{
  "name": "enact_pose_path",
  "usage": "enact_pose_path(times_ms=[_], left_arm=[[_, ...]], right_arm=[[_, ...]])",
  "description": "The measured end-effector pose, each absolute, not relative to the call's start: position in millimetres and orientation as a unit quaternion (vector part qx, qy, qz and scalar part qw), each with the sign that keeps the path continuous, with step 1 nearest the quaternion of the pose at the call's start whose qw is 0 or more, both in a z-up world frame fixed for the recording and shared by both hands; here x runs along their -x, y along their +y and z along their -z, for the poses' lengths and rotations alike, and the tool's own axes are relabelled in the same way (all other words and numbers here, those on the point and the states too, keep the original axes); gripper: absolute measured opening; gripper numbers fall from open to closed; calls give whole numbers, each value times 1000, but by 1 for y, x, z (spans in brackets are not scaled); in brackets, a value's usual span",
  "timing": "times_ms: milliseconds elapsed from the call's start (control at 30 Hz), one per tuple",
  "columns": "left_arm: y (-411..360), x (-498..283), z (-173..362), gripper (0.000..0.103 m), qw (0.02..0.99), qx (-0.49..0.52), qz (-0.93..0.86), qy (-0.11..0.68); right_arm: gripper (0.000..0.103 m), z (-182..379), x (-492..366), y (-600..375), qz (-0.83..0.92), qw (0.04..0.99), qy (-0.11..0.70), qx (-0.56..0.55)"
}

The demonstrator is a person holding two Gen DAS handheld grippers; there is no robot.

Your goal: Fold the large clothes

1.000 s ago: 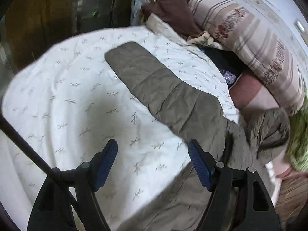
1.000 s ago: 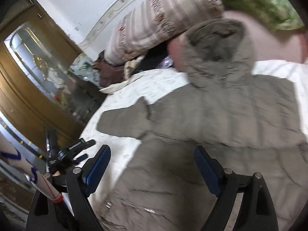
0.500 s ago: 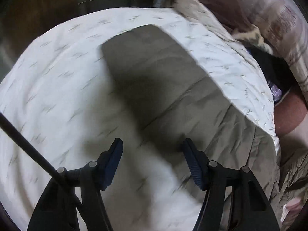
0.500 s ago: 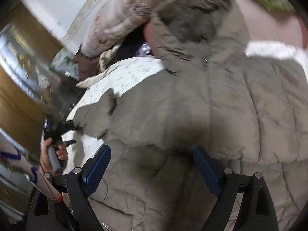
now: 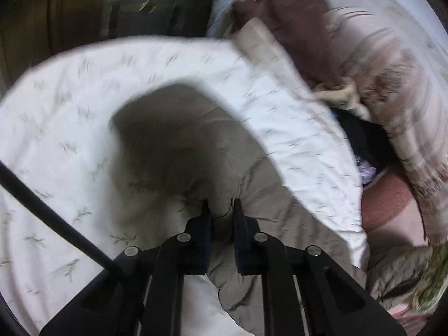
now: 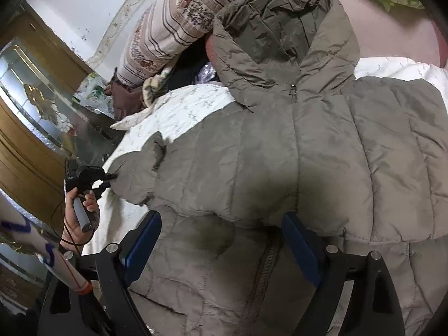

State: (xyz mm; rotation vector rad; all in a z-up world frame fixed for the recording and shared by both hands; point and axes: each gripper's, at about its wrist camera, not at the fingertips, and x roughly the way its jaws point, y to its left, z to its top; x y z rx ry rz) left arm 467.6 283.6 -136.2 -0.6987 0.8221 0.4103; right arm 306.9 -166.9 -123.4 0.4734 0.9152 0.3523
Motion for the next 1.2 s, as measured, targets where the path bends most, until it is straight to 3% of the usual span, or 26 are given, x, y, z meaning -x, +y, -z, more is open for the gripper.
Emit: enact_pose_path(times_ms=[133,333,567,733,933,1000,1067,1200], left_arm=[[225,-436,65,11,900,235,-176,323],[96,-378,6,11,957,80,-101,258],[-42,-341,19,11,966,-12,41,254],[-114,-346,74,13,932,-45,139,332],[-130,-347,114,34,878,-4,211,430],[-125,-340,105,60,879,20,226,420],[-118,-330,95,71,881,29,236,410],[-107,-331,86,71,891,29,221,395]], right_arm=[[91,110,-304,-168,-175,856,429,-229],[91,97,-291,-208,-171,853,417,-262],[91,114,-291,-277,-145,830,393,-368],[91,122,-298,-301,-147,813,391,-406],[91,138,-307,-319,-138,797,405,-426],[91,144,-306,-322,-138,791,407,-436],[91,147,-307,-321,-143,784,411,-443],[91,140,-306,-319,-128,800,409,-421]])
